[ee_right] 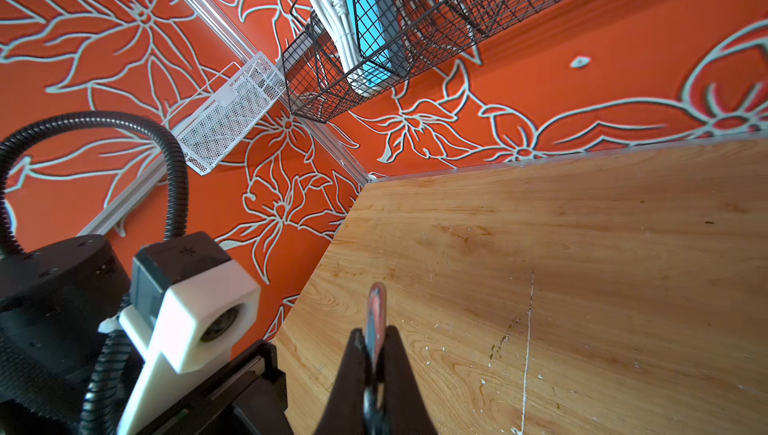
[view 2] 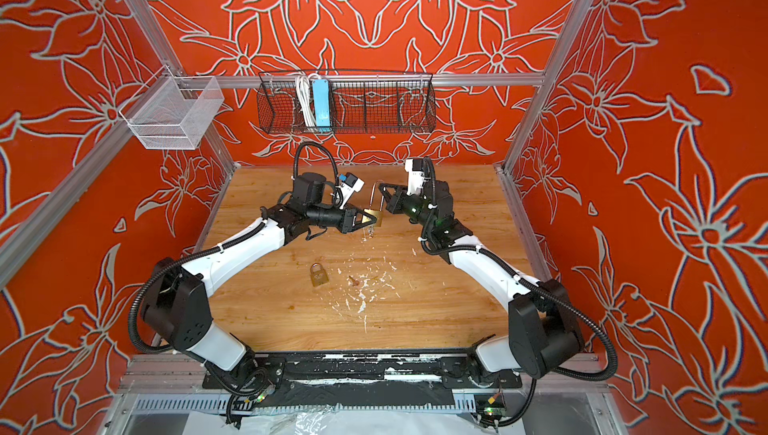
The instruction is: Unlock with the key
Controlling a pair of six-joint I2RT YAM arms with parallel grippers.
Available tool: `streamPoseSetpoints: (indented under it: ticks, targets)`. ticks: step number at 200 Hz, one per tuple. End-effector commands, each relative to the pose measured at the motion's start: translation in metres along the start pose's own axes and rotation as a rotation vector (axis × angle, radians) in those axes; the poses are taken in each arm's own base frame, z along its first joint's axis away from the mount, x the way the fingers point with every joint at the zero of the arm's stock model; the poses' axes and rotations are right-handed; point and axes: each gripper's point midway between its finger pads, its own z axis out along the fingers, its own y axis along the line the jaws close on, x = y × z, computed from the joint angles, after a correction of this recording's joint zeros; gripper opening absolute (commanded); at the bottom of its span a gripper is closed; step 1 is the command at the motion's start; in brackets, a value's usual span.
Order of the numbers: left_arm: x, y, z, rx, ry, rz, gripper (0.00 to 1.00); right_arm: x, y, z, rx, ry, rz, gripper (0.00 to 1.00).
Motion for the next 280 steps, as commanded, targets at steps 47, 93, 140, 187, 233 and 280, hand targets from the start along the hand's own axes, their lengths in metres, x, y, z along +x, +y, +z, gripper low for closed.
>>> streamPoseSetpoints:
  ticks: [47,93,140,187,233,280]
  targets:
    - [-0.008,-0.006,-0.006,0.041,-0.017,-0.002,0.00,0.003,-0.016,-0.050,0.102,-0.107,0.024,0.48]
    - [-0.009,-0.040,-0.019,0.224,-0.022,0.086,0.00,0.004,-0.027,-0.055,0.006,-0.065,0.052,0.51]
    - [-0.005,-0.065,-0.028,0.354,-0.005,0.144,0.00,0.012,-0.014,-0.054,-0.240,-0.070,0.094,0.63]
    - [-0.005,-0.078,-0.033,0.432,0.004,0.159,0.00,0.015,0.004,-0.055,-0.345,-0.021,0.064,0.66]
    - [-0.007,-0.078,-0.033,0.441,0.000,0.146,0.00,0.010,0.008,-0.051,-0.377,-0.030,0.078,0.65]
    - [-0.006,-0.079,-0.032,0.462,0.004,0.145,0.00,0.017,0.029,-0.047,-0.455,0.035,0.046,0.65]
